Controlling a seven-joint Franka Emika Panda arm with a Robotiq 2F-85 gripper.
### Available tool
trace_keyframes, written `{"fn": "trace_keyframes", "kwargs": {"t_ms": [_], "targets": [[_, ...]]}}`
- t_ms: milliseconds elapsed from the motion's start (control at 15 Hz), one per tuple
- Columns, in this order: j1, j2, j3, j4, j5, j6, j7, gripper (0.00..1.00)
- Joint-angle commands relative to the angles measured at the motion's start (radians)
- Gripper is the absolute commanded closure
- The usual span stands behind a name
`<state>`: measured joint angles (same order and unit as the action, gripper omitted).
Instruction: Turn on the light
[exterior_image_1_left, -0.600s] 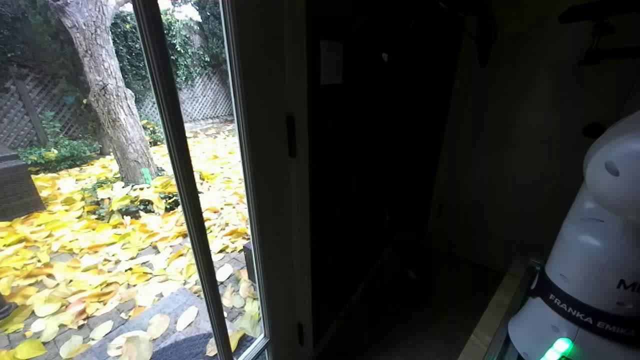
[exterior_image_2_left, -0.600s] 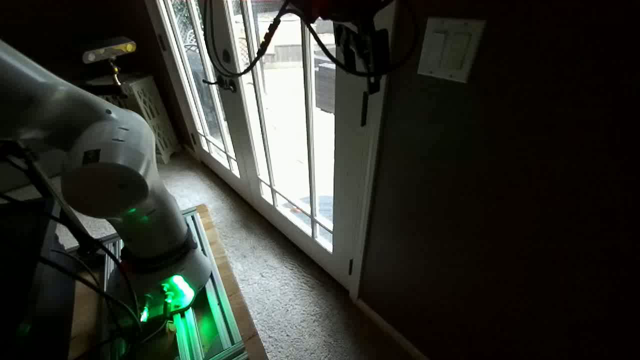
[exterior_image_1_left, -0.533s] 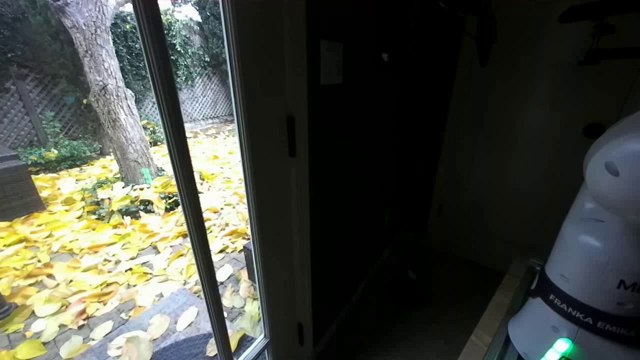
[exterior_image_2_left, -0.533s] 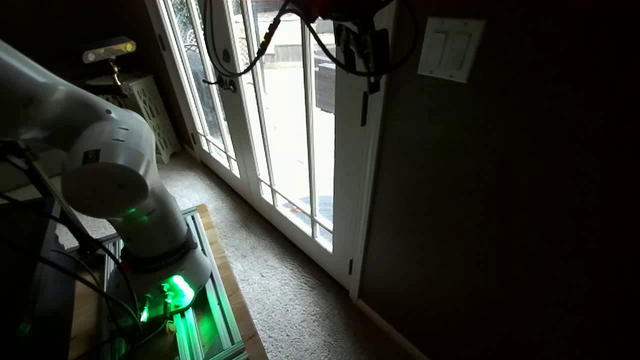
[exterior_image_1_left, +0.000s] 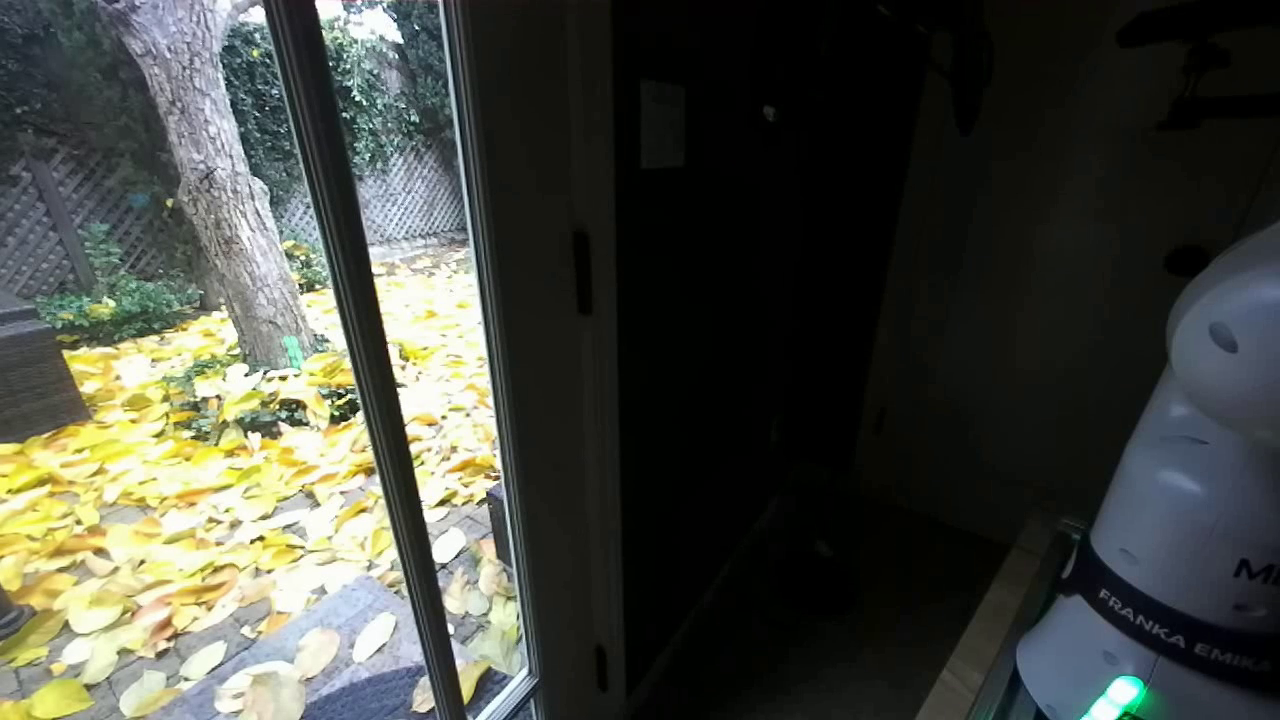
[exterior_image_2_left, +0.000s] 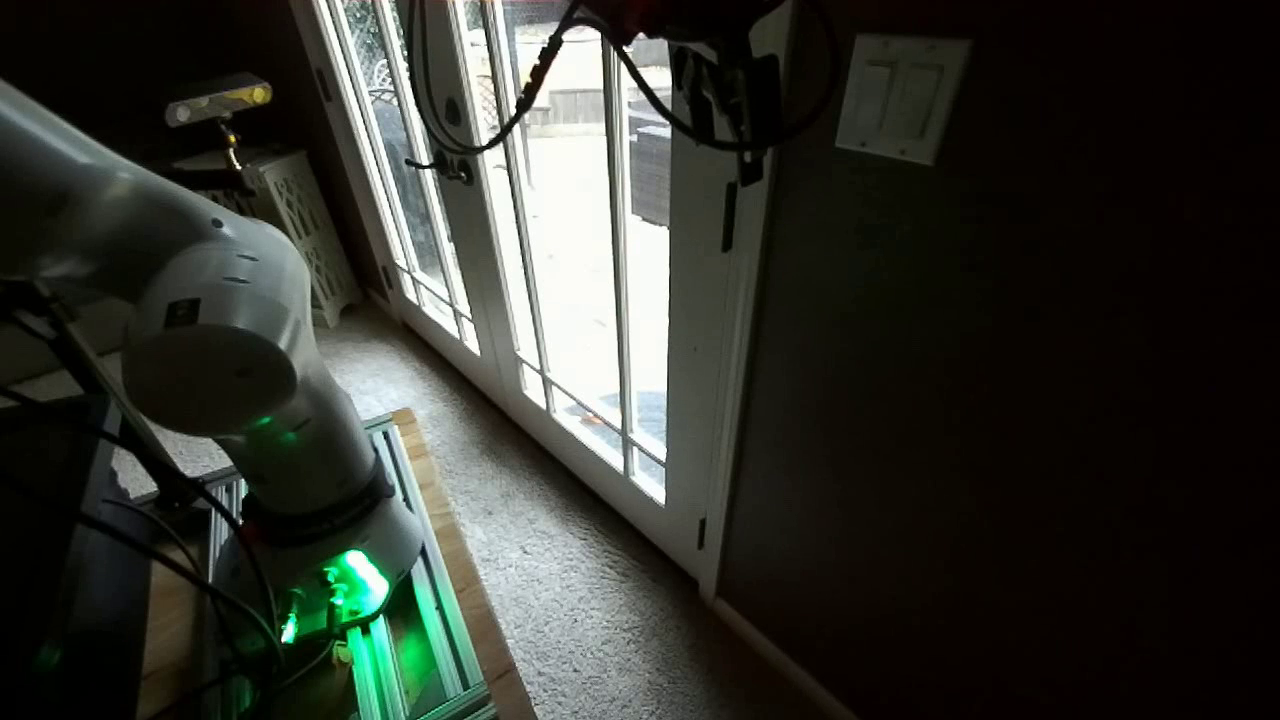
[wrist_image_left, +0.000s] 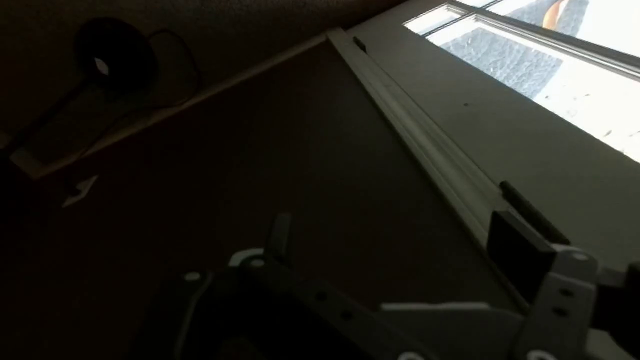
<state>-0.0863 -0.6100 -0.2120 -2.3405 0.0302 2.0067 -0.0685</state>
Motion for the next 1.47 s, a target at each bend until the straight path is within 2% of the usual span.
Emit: {"fn": "trace_keyframes", "kwargs": {"t_ms": [0,267,333,400,800,1067,1267,1400], "targets": [[-0.007,0.037,0.005,0.022,-0.006,0.112,-0.060,0.00],[0.019,0.103,-0.019,0.042,-0.009,0.280,-0.199,0.00],[0.019,0.130,-0.015,0.047,-0.012,0.329,-0.212,0.25],[0.020,0.153,-0.014,0.055,-0.007,0.363,-0.219,0.26],[0.033,0.293,-0.010,0.142,0.026,0.515,-0.209,0.70],[0.041,0.353,-0.003,0.197,0.047,0.555,-0.203,0.96],[0.042,0.383,0.004,0.233,0.066,0.565,-0.198,1.00],[0.039,0.394,0.011,0.252,0.068,0.573,-0.195,0.98]]}}
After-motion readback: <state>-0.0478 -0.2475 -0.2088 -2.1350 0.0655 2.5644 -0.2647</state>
